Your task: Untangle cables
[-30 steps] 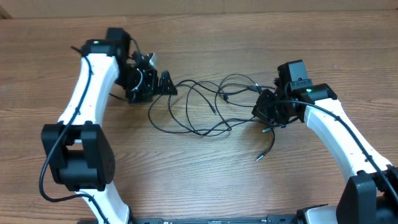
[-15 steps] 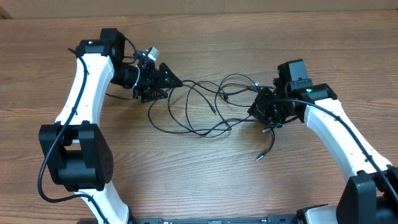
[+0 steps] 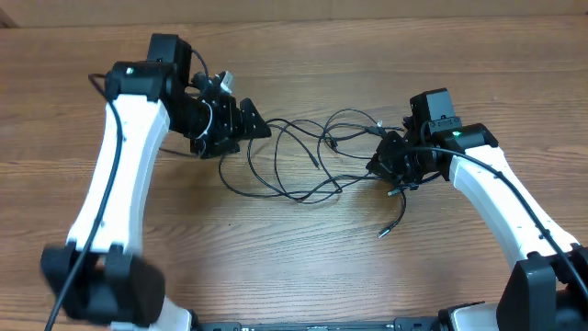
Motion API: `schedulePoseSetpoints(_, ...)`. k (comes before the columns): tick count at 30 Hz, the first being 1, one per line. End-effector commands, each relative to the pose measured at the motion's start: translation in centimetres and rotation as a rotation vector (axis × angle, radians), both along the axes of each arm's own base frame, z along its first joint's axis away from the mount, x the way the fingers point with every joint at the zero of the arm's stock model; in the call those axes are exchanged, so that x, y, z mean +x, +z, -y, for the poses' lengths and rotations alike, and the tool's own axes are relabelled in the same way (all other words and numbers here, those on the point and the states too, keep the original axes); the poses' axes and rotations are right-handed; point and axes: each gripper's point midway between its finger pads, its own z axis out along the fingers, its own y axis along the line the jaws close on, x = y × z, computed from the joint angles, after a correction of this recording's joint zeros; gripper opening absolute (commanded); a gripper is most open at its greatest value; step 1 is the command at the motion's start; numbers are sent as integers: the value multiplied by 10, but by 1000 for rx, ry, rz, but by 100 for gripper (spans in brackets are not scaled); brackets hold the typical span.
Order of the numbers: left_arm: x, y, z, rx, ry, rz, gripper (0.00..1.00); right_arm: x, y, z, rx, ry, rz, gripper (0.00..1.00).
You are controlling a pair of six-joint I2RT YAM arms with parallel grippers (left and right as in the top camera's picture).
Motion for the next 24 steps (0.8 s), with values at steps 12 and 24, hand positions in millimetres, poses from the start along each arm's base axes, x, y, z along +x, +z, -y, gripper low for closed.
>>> schedulePoseSetpoints(12,-63,36,-25,286,242,-3,90,4,9,-2,13,10,42,100)
schedulePoseSetpoints(24,-66,34,-28,300,242,-13,99,8,3,12,-74,-21,55,100)
